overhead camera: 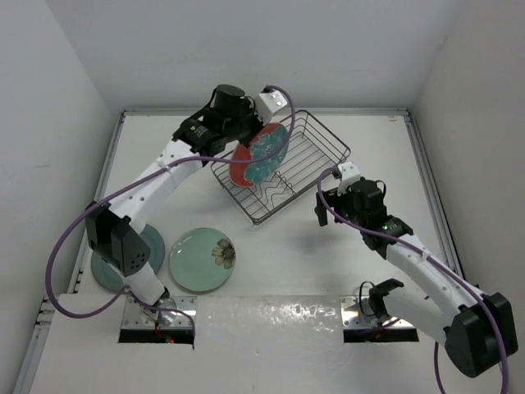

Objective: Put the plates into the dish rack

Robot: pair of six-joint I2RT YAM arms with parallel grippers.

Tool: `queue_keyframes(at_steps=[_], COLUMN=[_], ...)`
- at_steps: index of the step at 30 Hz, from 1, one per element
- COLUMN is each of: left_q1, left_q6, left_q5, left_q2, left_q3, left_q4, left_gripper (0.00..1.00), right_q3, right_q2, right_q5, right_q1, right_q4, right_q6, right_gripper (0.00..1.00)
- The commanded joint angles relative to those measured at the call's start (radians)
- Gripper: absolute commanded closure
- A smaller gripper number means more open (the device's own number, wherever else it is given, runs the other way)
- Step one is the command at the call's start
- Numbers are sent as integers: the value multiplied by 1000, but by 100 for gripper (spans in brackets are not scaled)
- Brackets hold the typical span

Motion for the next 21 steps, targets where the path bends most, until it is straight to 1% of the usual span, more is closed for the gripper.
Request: queue_keyframes(at_steps=[1,9,15,21], left_q1=[-20,-42,-50,-76], left_q6=[27,42,46,91], left_q5=[-12,-59,-90,-147], left_q2=[-39,-3,4,-3], left_q3=[15,4,29,-40], left_q4=[206,240,249,281], left_gripper=[100,100,100,100], right_q3=[-3,-8,-17,-17], right_q2=[-24,-41,-55,-56], right_q5=[17,18,26,26], right_q1=[6,6,6,6], right_q4=[17,7,2,2], right_q6=[-13,-19,-28,-31], right_gripper=[1,1,1,1])
